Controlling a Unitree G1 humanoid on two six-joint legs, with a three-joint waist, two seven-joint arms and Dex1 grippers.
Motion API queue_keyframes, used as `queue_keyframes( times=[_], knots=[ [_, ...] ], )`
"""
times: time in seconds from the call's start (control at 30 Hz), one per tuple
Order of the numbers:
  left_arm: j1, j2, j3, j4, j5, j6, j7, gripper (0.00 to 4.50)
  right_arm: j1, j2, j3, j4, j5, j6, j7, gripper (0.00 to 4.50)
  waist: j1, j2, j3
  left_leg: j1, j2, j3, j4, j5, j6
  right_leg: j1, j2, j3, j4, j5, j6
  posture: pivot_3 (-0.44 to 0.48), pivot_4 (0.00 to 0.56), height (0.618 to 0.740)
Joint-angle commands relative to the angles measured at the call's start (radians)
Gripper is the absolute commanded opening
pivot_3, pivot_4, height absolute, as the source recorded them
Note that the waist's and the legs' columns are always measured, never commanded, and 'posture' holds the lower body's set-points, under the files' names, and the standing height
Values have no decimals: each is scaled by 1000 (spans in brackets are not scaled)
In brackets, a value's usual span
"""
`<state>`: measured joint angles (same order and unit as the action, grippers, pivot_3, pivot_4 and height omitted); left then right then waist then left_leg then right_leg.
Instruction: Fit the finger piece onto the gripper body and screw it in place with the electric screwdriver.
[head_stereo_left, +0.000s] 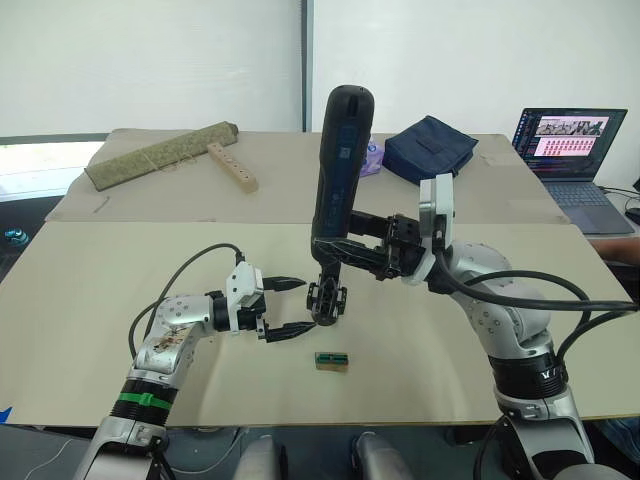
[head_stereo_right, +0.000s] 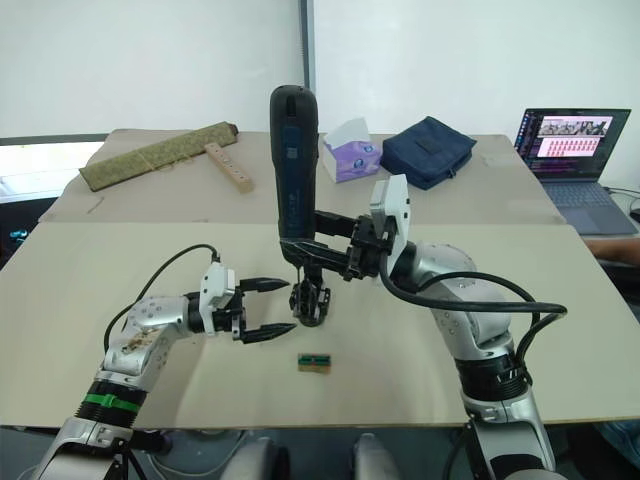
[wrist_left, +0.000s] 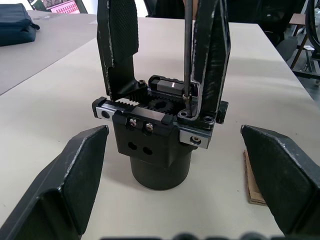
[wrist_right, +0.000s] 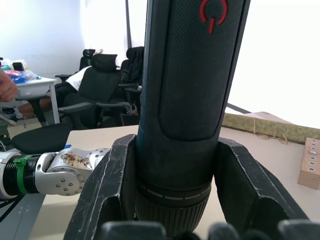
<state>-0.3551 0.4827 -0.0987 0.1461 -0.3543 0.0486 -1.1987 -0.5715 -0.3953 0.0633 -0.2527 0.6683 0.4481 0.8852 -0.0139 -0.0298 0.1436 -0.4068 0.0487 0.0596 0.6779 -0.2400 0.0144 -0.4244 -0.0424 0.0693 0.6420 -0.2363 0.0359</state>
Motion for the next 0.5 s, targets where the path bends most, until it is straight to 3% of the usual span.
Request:
queue_keyframes(
  times=[0.03, 0.5],
  knots=[
    [-3, 5, 1, -35, 1, -3, 2, 4500, -30, 4, -31, -22, 8, -25, 6, 1824, 0, 0, 0, 0, 0, 0, 0, 0, 0, 0, 0, 0, 0, 0, 0, 0, 150, 740],
    [0, 5, -3, -33, 4, -6, 4, 4500, -33, 5, -36, -18, 7, -31, 13, 1824, 0, 0, 0, 0, 0, 0, 0, 0, 0, 0, 0, 0, 0, 0, 0, 0, 150, 740]
  ],
)
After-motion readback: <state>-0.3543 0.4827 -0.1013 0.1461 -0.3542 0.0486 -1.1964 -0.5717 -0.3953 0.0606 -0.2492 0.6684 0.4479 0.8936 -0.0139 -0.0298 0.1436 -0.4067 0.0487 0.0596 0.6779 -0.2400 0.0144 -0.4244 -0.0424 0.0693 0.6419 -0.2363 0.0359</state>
